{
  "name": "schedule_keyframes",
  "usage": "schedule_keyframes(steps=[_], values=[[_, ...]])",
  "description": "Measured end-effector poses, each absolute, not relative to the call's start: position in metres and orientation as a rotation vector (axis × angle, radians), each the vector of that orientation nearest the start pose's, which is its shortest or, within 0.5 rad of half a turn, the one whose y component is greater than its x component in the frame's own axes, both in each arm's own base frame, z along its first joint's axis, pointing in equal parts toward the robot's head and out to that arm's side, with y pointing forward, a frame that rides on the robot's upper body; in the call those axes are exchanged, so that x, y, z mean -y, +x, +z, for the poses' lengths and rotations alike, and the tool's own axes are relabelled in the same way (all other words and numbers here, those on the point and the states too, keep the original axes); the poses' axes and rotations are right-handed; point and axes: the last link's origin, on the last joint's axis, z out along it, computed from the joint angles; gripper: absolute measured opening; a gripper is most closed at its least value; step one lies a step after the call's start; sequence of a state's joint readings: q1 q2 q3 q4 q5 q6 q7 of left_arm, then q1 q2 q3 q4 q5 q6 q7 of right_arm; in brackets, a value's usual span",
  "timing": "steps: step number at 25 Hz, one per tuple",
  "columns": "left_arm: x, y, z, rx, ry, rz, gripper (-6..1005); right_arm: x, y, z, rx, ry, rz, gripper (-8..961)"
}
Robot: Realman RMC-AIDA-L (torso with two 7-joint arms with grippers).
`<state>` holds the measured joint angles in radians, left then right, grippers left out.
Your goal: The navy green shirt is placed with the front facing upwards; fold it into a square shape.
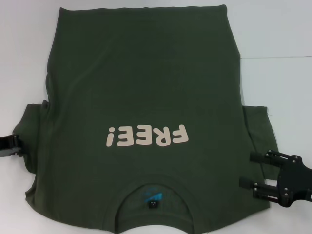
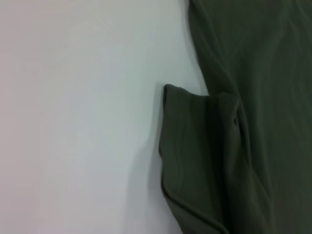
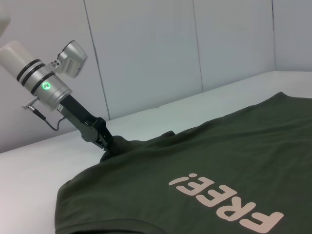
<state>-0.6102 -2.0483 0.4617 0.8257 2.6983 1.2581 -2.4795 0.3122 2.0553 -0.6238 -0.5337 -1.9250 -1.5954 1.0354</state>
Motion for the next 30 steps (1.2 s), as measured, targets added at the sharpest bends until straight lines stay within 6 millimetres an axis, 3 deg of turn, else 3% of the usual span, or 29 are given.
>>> schedule_keyframes(steps=[9,19,26,30], values=[[-0.364,-0.349,0.072,1.732,-1.833,-0.139,27,-0.26,0.329,0.002,-0.555,-2.572,0.731,778],[-0.372,-0.348,0.114,1.623,-1.772,-0.16,26,-0.261,0.329,0.003,-0.557,-2.557,0.739,778],[-0.382,-0.336,0.143,1.554,-1.74,-0.214,26,-0.262,0.329,0.003,-0.556,-2.55,0.743,779],[-0.384,-0.327,0.143,1.565,-1.771,-0.234,26,-0.262,0.328,0.003,-0.557,-2.55,0.744,779]])
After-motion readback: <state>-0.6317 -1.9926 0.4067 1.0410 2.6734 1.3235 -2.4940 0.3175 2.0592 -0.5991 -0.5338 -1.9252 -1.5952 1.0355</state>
